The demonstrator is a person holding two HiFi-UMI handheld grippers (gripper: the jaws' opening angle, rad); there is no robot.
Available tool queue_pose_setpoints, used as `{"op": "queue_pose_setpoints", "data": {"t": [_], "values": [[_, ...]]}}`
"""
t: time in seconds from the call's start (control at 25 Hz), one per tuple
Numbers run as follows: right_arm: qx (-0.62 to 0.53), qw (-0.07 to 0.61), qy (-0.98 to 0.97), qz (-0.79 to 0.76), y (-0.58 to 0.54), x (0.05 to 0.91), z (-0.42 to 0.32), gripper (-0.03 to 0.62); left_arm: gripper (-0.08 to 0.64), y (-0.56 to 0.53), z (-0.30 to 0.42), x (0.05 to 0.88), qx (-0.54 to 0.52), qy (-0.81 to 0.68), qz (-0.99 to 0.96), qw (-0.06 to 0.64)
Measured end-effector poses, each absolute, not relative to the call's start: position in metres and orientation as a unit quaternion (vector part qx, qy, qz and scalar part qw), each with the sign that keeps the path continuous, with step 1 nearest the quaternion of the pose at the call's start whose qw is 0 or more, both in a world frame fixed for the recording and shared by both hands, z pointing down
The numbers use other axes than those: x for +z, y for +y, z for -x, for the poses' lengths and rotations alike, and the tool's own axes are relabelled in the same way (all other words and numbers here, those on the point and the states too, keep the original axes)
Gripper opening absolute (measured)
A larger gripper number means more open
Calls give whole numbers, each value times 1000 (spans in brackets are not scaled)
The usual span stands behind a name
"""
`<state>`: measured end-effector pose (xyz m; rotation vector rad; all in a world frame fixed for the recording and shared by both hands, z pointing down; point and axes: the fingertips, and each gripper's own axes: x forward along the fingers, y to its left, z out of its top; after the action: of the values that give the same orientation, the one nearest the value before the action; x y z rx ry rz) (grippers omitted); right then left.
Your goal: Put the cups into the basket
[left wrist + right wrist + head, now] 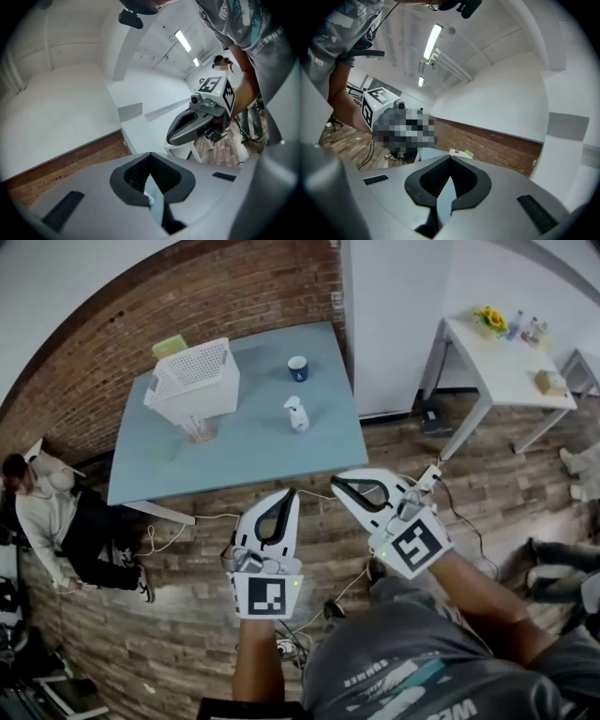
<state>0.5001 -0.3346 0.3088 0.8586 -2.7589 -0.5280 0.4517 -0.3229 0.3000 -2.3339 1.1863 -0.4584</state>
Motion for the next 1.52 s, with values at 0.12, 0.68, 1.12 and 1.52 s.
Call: {"op": "queue_pose_setpoints", "data": {"t": [0.12,0.68,1.12,1.52], "values": [[-202,122,-945,-226,-359,311,-483,9,-3,-346,-440,293,-178,477,820,261],[-209,83,-970,-97,-382,297,-428,9,-3,-354,-385,287,-222,588,749,209],[-222,51,-969,-101,-391,271,-323,9,-3,-366,-284,266,-213,595,744,217],[-233,55,-965,-105,-399,268,-229,9,-3,-376,-195,262,-207,586,752,222]]}}
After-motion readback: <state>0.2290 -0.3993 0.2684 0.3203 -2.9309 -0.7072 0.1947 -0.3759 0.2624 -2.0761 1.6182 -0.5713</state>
